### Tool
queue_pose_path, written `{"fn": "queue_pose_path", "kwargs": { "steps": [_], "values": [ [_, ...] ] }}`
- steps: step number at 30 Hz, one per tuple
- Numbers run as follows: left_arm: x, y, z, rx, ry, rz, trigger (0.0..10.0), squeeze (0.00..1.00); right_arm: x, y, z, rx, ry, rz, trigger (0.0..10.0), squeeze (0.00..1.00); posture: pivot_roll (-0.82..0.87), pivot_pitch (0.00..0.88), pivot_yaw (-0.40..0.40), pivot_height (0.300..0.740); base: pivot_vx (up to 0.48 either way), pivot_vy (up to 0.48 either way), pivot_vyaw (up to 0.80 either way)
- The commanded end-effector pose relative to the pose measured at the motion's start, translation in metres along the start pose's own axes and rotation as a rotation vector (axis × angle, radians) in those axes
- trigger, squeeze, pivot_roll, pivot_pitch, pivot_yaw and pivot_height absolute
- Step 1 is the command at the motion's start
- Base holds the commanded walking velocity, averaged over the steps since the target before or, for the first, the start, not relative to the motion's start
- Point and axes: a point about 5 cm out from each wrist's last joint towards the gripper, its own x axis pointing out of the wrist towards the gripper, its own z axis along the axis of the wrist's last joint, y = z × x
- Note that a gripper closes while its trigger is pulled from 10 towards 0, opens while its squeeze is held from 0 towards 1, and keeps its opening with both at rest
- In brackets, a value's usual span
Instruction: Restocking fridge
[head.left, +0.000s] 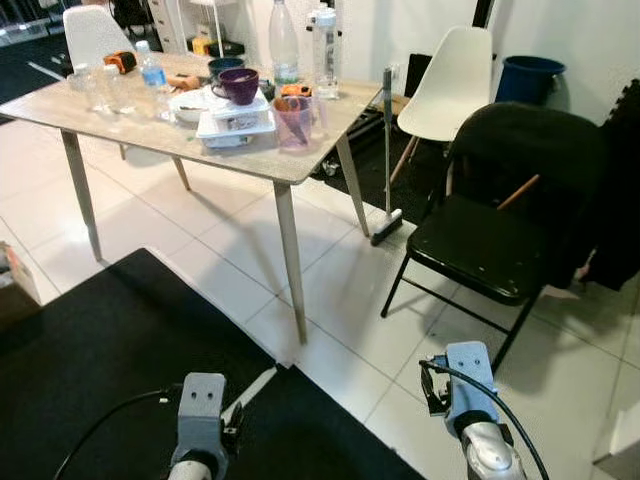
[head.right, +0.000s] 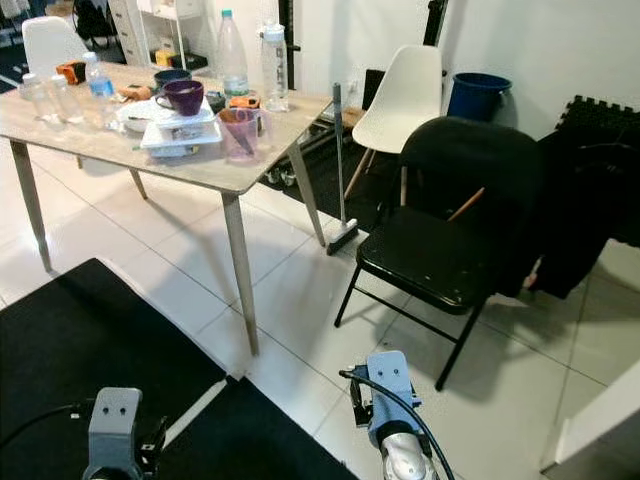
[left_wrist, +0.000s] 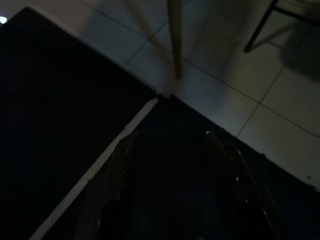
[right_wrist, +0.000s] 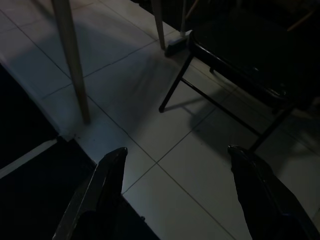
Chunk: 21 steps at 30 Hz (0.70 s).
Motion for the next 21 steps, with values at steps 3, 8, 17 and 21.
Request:
{"fn": "queue_pose_path", "kwargs": {
  "steps": [3,8,17,21],
  "values": [
    [-0.0039,0.0029,-0.0071,0.000,0.025,0.015,10.0,0.00,-0.0013,0.0014,-0.0037,-0.001,0.014,0.003,10.0,0.00,-0.07,0.131,0.020,0.740,0.341,0.000,0.00],
    [-0.0039,0.0030,-0.0074,-0.002,0.026,0.015,10.0,0.00,-0.0014,0.0021,-0.0033,-0.003,0.010,0.007,10.0,0.00,-0.07,0.131,0.020,0.740,0.342,0.000,0.00],
    [-0.0037,0.0023,-0.0079,-0.002,0.027,0.014,10.0,0.00,-0.0013,0.0015,-0.0034,-0.004,0.009,0.007,10.0,0.00,-0.07,0.131,0.018,0.740,0.341,0.000,0.00],
    [-0.0036,0.0023,-0.0080,-0.004,0.027,0.015,10.0,0.00,-0.0013,0.0018,-0.0034,-0.003,0.009,0.009,10.0,0.00,-0.07,0.130,0.018,0.740,0.341,0.000,0.00]
  ]
}}
